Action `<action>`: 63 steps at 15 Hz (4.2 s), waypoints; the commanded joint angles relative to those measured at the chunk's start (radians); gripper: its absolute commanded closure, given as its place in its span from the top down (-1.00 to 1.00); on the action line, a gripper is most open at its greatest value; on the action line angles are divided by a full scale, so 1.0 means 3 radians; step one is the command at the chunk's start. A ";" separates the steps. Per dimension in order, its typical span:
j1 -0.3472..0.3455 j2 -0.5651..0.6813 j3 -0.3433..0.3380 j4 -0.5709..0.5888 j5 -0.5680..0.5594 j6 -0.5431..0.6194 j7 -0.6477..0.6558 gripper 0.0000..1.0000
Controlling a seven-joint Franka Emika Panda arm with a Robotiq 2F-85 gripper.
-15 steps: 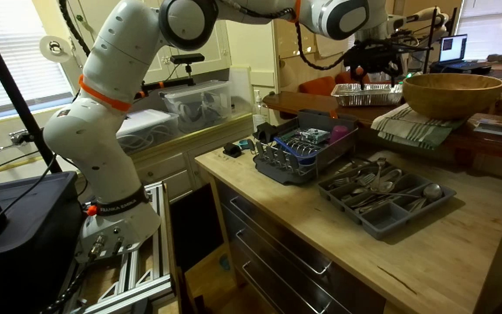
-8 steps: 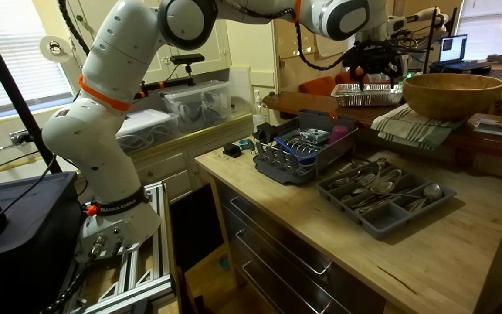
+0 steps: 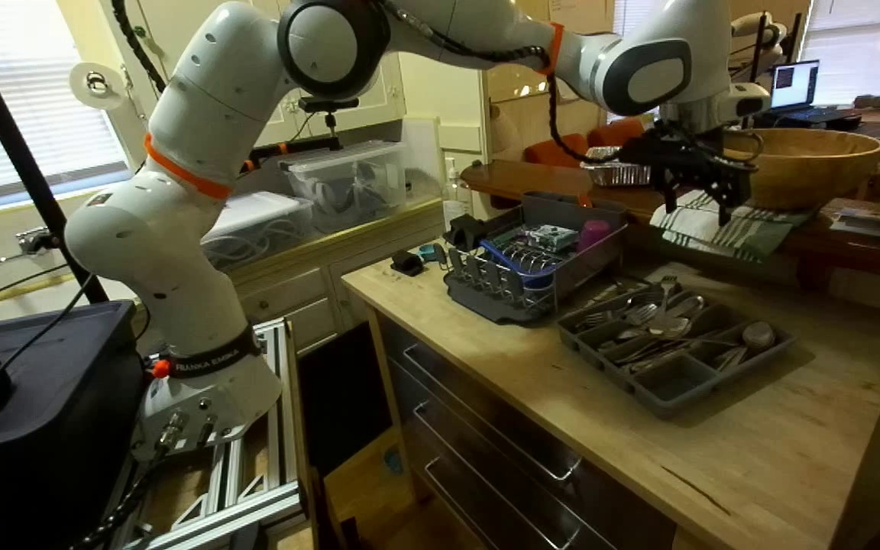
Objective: Remove the orange spoon, silver spoon and silver fork from the cutlery holder and place them on the dishrack.
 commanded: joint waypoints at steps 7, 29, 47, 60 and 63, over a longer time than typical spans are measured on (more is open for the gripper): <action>-0.0136 0.0159 -0.0114 -0.0168 -0.0341 -0.0015 0.0541 1.00; 0.0281 0.0583 -0.0680 -0.0068 -0.0344 -0.0198 0.3443 1.00; 0.0170 0.0803 -0.0597 -0.0027 -0.0052 -0.0188 0.4325 -0.44; 0.0150 0.0084 -0.0316 -0.0745 -0.0018 0.0749 0.3092 -0.94; 0.0131 -0.0235 -0.0162 -0.1081 0.0037 0.1057 0.2546 -0.94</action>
